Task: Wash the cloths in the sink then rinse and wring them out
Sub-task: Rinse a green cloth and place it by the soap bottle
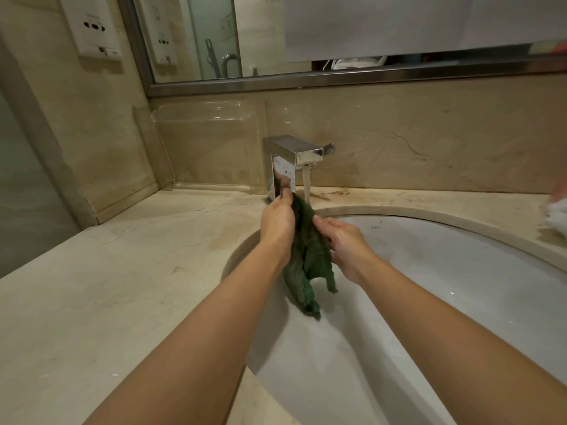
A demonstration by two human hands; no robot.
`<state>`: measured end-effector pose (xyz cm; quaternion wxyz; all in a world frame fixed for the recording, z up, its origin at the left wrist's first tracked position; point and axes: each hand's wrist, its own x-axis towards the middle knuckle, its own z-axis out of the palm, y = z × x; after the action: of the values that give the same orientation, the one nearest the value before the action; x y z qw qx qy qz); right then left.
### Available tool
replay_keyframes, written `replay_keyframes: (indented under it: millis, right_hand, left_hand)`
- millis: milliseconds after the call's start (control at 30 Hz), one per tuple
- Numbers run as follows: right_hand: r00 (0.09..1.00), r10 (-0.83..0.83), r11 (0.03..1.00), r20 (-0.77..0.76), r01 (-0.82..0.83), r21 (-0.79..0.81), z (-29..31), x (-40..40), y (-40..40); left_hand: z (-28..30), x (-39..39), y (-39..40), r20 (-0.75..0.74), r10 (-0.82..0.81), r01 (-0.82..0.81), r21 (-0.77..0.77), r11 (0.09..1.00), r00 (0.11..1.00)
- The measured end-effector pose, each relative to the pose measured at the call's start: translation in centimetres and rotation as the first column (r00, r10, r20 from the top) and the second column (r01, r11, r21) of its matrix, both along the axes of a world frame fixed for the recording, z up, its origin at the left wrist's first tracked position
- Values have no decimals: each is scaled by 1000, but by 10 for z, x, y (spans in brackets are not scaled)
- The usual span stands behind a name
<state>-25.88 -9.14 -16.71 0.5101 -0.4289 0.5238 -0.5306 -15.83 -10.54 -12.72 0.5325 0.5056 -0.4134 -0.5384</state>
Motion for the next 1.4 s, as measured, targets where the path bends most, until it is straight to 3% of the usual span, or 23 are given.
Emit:
replay_keyframes:
  millis: [200,400,667,800,867,933,1000,1133,1267,1400]
  right_hand:
    - [996,-80,995,32,82,-53,-2,-1,-1]
    - [972,-191,978,138,201,-62,-2,0,0]
    - [936,-158,986,314,166,3,6,-2,-1]
    - [917,-79,997,391,70,36,10,-2,2]
    - [910,-55,998,411,35,57,14,-3,3]
    - [906,-50,998,419,28,60,16,-6,4]
    - [918,-57,997,393,34,64,15,-7,4]
    - [955,-156,988,250,146,59,17,-4,3]
    - [972,-233,972,-18,233,-21,9,-7,3]
    - [992,-109,983,-65,117,141,2,-11,3]
  left_hand:
    - [-1,0,-2,66,68,-67,-14,998,995]
    - [-7,7,-1,222,-48,27,100,995,974]
    - [-10,6,-11,340,-66,9,166,986,938]
    - [-8,5,-9,239,-55,3,212,977,969]
    - [-4,5,-3,69,-191,163,292,942,979]
    - [-4,5,-2,-20,-373,357,338,871,928]
    - [-2,6,1,70,-469,414,368,833,881]
    - [-3,7,0,156,-454,387,332,860,877]
    - [-7,6,-3,146,-303,261,254,932,942]
    - [-4,6,-4,82,-100,82,197,977,992]
